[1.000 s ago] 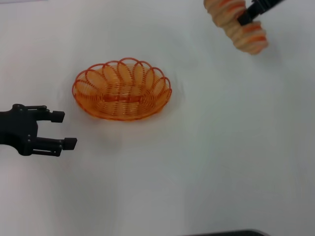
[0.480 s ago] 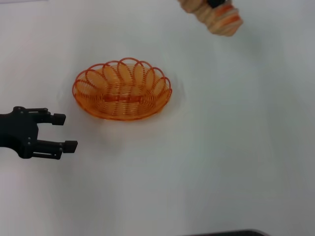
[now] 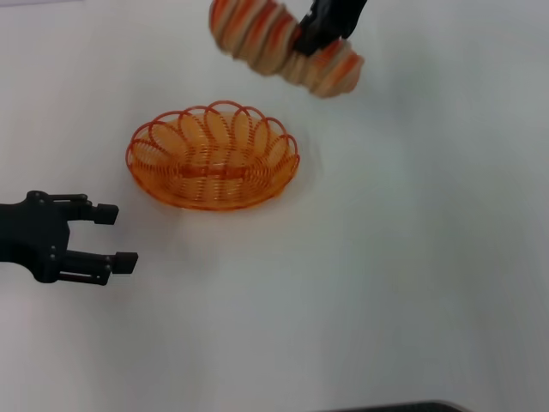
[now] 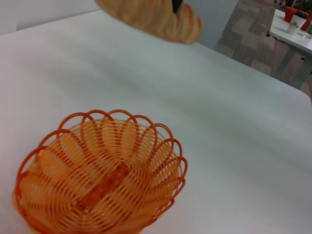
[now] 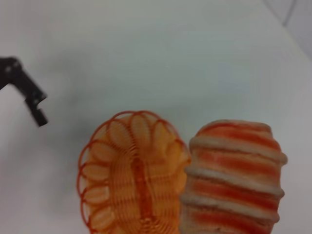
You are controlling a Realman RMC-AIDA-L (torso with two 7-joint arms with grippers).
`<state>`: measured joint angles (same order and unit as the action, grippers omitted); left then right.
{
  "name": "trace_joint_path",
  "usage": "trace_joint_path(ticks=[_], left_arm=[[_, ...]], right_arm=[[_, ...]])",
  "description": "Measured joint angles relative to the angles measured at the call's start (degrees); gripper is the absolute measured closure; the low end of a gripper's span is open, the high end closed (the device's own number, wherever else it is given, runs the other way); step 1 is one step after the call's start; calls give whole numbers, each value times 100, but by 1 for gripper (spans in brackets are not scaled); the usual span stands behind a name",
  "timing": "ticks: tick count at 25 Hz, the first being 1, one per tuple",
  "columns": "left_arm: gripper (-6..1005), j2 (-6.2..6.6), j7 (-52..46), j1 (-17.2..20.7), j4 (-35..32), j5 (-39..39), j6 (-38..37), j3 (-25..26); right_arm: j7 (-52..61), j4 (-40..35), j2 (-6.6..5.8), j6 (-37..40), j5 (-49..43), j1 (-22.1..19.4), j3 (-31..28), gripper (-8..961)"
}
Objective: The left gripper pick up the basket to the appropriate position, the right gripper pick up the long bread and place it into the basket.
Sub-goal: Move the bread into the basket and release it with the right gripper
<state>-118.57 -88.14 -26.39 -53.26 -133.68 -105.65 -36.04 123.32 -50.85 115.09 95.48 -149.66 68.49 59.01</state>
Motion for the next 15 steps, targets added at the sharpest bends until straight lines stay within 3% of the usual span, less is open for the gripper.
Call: trace_joint_path(ticks=[8,15], left_arm=[[145,-10,9,2,0,0,-35,-9],[146,-20,3,2,0,0,-35,-8]], right_arm=[[-669,22,378,-104,-67,179,542,792],[-865,232,467,-539,-123,254,1111,791]])
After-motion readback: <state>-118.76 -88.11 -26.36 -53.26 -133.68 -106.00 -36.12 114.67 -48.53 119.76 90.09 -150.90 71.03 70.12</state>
